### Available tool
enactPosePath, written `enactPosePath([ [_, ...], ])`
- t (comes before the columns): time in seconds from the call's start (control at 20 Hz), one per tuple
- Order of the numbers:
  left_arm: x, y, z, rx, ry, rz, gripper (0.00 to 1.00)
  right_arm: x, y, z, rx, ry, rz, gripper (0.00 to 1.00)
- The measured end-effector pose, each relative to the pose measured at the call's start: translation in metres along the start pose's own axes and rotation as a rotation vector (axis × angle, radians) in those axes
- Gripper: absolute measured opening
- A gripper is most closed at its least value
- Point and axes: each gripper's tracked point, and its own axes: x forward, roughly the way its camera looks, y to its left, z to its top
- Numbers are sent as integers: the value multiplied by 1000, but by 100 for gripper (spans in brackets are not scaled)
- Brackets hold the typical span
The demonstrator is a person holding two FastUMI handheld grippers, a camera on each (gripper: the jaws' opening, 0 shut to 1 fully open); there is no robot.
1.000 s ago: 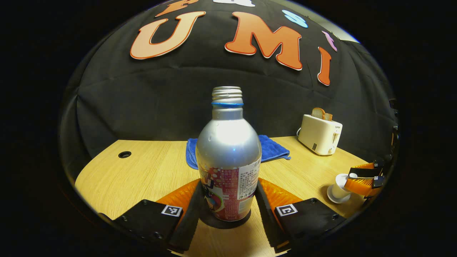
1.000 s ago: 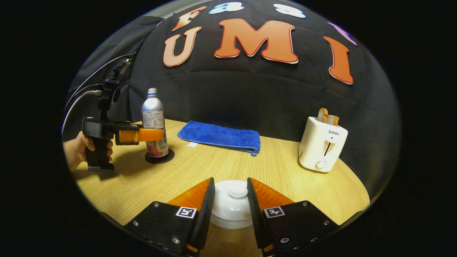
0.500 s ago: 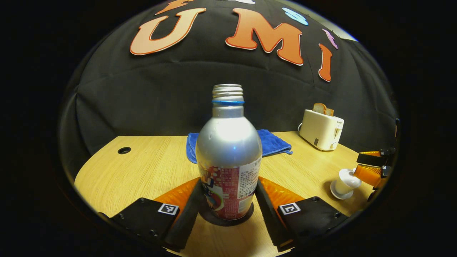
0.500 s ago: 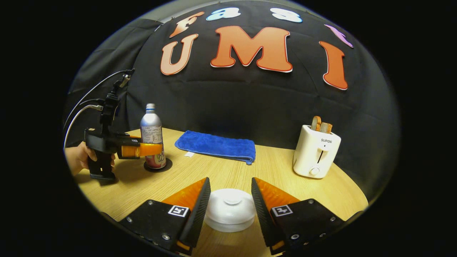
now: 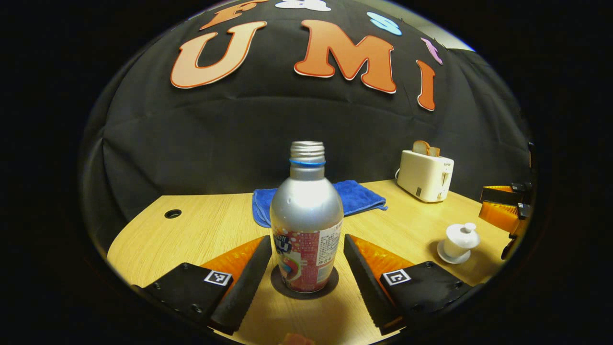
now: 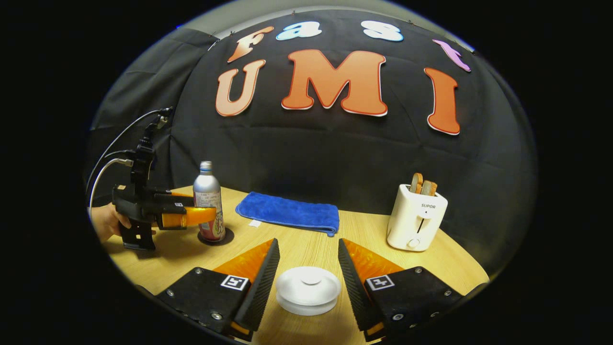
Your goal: Open the teacup lid with one hand, grasp the water bottle and pour water into the teacup with the other hand; after pouring, place the water bottle on the coaster and then close the teacup lid.
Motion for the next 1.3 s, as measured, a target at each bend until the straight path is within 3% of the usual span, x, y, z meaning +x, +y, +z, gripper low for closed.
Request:
enactPosePath([
  [0.25,-53,6,11,-42,-55,37,99,-15,10,35,4,-93,-14,75],
  [0.5,-120,24,57,-30,-223,181,98,-35,21,66,43,-182,-44,74],
  [0.7,-173,21,91,19,-340,250,98,-56,30,85,66,-221,-61,74],
  [0.95,-217,7,97,9,-403,270,98,-81,46,89,35,-245,-57,74],
  [1.3,-234,8,84,35,-402,309,98,-96,44,82,45,-242,-77,74],
])
